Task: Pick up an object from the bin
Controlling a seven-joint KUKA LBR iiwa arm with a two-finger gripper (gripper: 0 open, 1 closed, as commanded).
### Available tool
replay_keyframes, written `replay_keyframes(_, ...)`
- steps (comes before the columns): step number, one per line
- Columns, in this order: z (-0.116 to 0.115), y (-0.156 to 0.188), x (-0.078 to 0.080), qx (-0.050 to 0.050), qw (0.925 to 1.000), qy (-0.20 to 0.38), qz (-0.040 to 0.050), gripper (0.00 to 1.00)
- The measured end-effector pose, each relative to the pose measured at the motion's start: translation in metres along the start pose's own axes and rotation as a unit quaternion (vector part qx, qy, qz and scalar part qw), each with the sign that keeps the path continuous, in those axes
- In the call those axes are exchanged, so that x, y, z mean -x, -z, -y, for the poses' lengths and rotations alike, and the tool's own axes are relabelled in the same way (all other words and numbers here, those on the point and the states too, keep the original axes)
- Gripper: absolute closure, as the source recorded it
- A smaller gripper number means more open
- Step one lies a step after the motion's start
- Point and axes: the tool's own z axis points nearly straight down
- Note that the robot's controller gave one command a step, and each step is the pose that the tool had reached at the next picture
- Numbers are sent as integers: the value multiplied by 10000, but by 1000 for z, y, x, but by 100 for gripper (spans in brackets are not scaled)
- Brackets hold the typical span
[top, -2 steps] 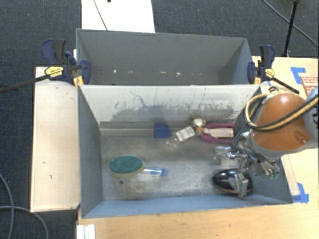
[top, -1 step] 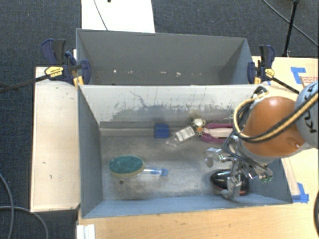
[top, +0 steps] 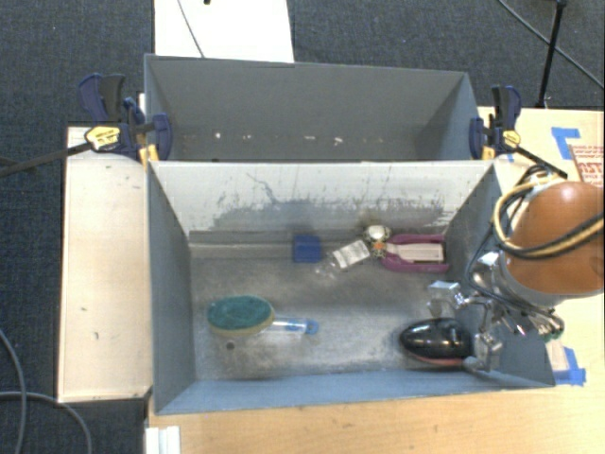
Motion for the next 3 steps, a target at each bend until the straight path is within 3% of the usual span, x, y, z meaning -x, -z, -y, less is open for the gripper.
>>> replay_keyframes(1,-29,-27,18,-35,9997,230,61,0)
replay_keyframes(2,-44,-28,31,-12,9972,745,23,0)
replay_keyframes(3,-44,-26,32,-21,9972,740,38,100)
